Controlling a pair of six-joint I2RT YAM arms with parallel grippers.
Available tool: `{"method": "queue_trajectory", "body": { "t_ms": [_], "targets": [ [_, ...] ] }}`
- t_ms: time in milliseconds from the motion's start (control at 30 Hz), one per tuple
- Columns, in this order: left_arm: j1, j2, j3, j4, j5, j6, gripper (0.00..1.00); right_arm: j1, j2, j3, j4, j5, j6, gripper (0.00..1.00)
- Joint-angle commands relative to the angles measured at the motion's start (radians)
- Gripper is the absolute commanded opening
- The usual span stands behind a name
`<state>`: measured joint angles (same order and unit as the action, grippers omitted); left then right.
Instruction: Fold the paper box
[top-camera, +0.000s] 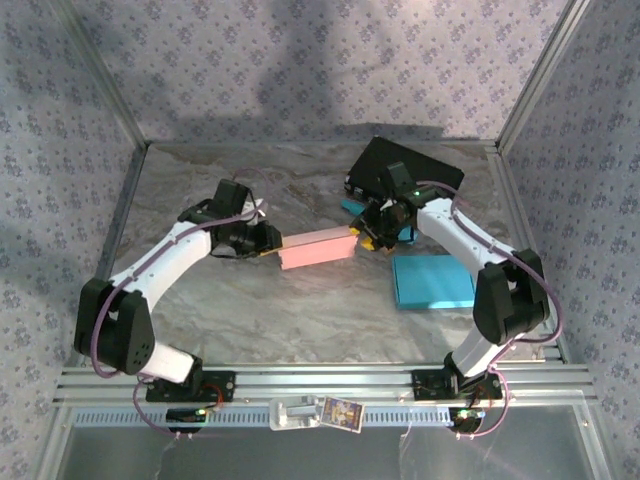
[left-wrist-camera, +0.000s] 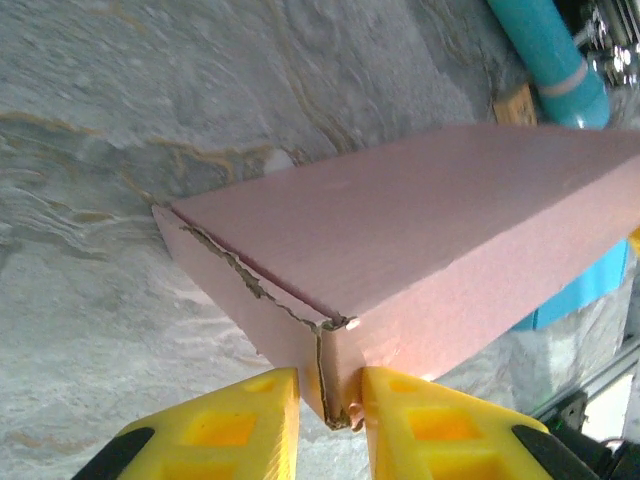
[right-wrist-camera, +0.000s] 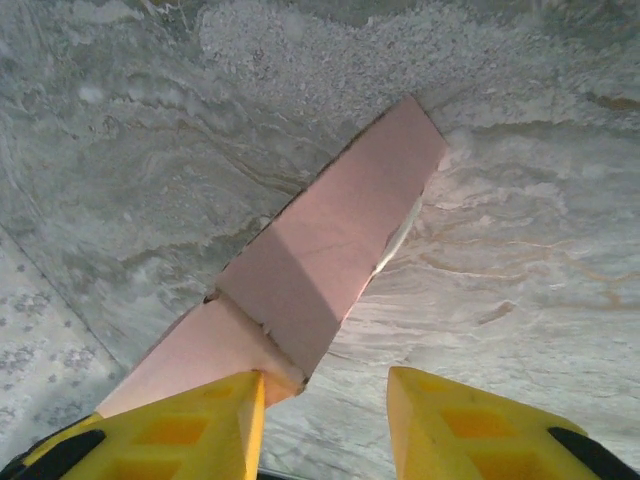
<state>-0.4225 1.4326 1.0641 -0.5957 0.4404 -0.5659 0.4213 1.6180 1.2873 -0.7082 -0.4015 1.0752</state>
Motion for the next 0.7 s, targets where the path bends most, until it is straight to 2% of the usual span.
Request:
{"method": "queue_trajectory", "body": {
  "t_ms": [0,200,300,400,500,533,600,633,667],
  "targets": [
    [-0.076,-0.061,-0.067,0.018,-0.051,0.040,0.24,0.018,-0.071,-0.045,-0.068,0.001,-0.148,0.37],
    [-0.166,-0.189,-0.232,0.067,-0.110,-0.015,0.25,0.030,-0.185,-0.157,-0.121,-0.002,-0.264,0.37],
    [-0.177,-0.218,-0.303,0.084,-0.115,-0.042,0.26,0.030,-0.223,-0.211,-0.133,0.001,-0.277,0.38],
    [-0.176,-0.223,-0.302,0.082,-0.139,-0.045,0.26,0.026,-0.234,-0.223,-0.105,0.012,-0.278,0.40],
    [-0.173,-0.213,-0.223,0.049,-0.176,-0.034,0.29,0.022,-0.231,-0.150,-0.112,0.074,-0.319,0.47],
    [-0.168,-0.214,-0.186,0.034,-0.194,-0.032,0.31,0.023,-0.240,-0.116,-0.122,0.118,-0.342,0.52],
    [-0.145,-0.231,-0.126,0.024,-0.231,-0.039,0.36,0.021,-0.287,-0.050,-0.125,0.237,-0.382,0.99],
    [-0.120,-0.247,-0.106,0.029,-0.249,-0.051,0.40,0.022,-0.323,-0.032,-0.130,0.332,-0.379,0.99],
    [-0.095,-0.270,-0.098,0.041,-0.263,-0.065,0.57,0.022,-0.361,-0.026,-0.137,0.417,-0.368,0.99]
  ]
}}
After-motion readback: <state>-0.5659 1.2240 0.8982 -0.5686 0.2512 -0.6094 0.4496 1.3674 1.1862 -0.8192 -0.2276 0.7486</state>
